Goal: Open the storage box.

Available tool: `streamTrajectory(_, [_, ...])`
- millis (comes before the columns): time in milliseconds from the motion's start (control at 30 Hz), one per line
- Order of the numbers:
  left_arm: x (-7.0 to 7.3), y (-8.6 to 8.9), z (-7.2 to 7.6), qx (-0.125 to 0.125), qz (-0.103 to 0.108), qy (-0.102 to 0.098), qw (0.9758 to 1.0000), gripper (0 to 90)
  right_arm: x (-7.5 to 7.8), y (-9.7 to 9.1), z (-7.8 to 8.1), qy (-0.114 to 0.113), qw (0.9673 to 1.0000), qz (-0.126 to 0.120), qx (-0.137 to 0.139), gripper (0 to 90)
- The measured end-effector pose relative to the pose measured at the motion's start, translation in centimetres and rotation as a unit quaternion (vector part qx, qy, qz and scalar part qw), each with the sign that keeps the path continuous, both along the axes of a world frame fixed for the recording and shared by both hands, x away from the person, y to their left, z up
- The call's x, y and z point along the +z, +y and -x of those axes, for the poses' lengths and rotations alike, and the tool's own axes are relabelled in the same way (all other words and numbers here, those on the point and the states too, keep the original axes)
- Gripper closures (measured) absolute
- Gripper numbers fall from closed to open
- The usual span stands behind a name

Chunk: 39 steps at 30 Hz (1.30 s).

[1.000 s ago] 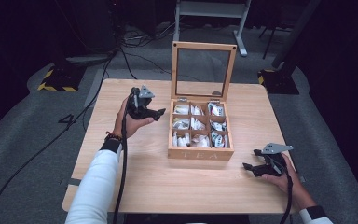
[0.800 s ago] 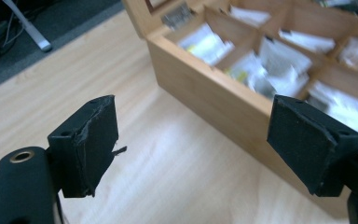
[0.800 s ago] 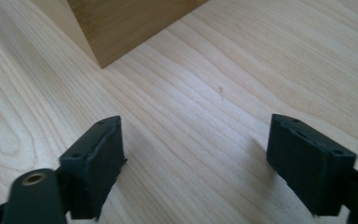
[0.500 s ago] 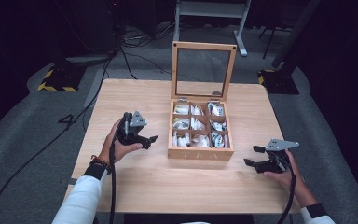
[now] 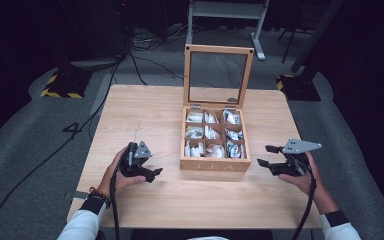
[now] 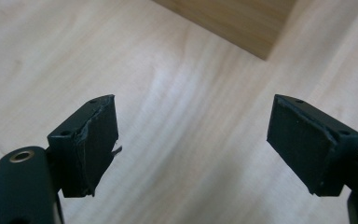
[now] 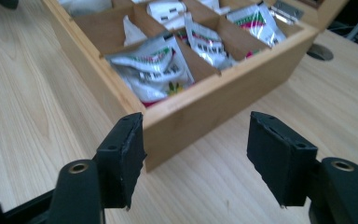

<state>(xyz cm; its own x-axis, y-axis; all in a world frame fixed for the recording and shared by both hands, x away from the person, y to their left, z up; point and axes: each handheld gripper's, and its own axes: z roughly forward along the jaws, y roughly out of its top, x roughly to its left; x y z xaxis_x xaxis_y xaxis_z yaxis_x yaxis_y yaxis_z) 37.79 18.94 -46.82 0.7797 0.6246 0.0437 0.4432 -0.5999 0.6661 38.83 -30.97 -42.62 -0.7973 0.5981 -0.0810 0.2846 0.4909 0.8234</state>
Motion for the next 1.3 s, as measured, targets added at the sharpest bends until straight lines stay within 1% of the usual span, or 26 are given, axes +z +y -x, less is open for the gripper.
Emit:
streamTrajectory(33, [-0.1,0.1,0.2,0.007,0.004,-0.007,0.9999,17.2,0.3,0.3,-0.1,-0.004,1.0000,-0.001,0.003,37.5])
streamTrajectory(67, [-0.3,0.2,0.5,0.012,0.001,-0.020,0.9997,17.4,0.6,0.6,-0.3,-0.005,0.9999,-0.005,0.008,37.8])
streamTrajectory(100, [-0.5,0.2,0.7,0.011,-0.005,-0.022,0.9997,18.0,1.0,1.0,-0.4,-0.007,0.9999,-0.005,0.014,38.0])
streamTrajectory(133, [-0.7,0.3,0.7,0.007,-0.007,-0.009,0.9999,17.9,1.3,1.5,-0.5,-0.009,0.9998,-0.003,0.018,38.1])
streamTrajectory(167, [-0.8,0.4,0.8,0.006,-0.002,0.001,1.0000,17.4,1.6,1.9,-0.7,-0.010,0.9997,-0.002,0.023,38.4])
streamTrajectory(200, [-0.9,0.5,1.0,0.010,0.002,-0.006,0.9999,17.7,1.9,2.3,-0.8,-0.011,0.9995,-0.005,0.028,39.0])
streamTrajectory(233, [-1.1,0.6,1.2,0.012,0.000,-0.013,0.9998,17.1,2.1,2.8,-1.0,-0.013,0.9994,-0.006,0.032,39.5])
streamTrajectory(333, [-1.5,0.6,1.6,0.010,-0.004,-0.006,0.9999,16.9,2.5,4.3,-1.6,-0.014,0.9991,-0.001,0.039,42.2])
streamTrajectory(467, [-2.1,0.5,2.2,0.007,-0.004,-0.004,1.0000,16.7,2.6,6.2,-2.3,-0.013,0.9985,0.002,0.053,43.2])
streamTrajectory(533, [-2.4,0.5,2.5,0.010,-0.002,0.001,1.0000,16.7,2.8,6.9,-2.6,-0.011,0.9982,-0.001,0.059,43.5])
streamTrajectory(633, [-2.8,0.6,2.9,0.009,-0.005,0.007,0.9999,16.6,3.0,7.7,-2.9,-0.015,0.9976,0.001,0.068,44.6])
streamTrajectory(667, [-2.9,0.6,3.1,0.007,-0.004,0.011,0.9999,16.6,3.0,8.0,-2.9,-0.017,0.9974,0.001,0.070,45.5])
streamTrajectory(700, [-3.0,0.7,3.2,0.006,0.001,0.015,0.9999,16.7,3.0,8.2,-3.1,-0.016,0.9970,0.001,0.076,45.8])
streamTrajectory(800, [-3.1,1.0,3.6,0.007,0.006,0.012,0.9999,16.6,2.9,9.0,-3.4,-0.015,0.9954,0.004,0.095,49.2])
streamTrajectory(933, [-3.4,1.5,3.9,0.014,0.024,0.017,0.9995,16.5,2.7,10.2,-3.8,-0.010,0.9932,0.015,0.115,51.7])
streamTrajectory(1000, [-3.6,1.6,4.1,0.017,0.031,0.013,0.9993,16.4,2.5,10.8,-4.1,-0.008,0.9924,0.023,0.121,52.7])
streamTrajectory(1067, [-3.6,1.6,4.2,0.023,0.032,0.012,0.9991,16.4,2.3,11.4,-4.3,-0.006,0.9915,0.028,0.127,55.0])
streamTrajectory(1133, [-3.6,1.6,4.3,0.025,0.031,0.011,0.9991,16.4,2.1,12.0,-4.6,-0.007,0.9904,0.038,0.132,58.5])
streamTrajectory(1233, [-3.6,1.6,4.3,0.025,0.031,0.011,0.9991,16.4,1.7,12.8,-5.0,-0.005,0.9892,0.050,0.138,60.1])
streamTrajectory(1300, [-3.6,1.6,4.3,0.026,0.031,0.011,0.9991,16.4,1.5,13.3,-5.2,-0.002,0.9880,0.062,0.142,60.1])
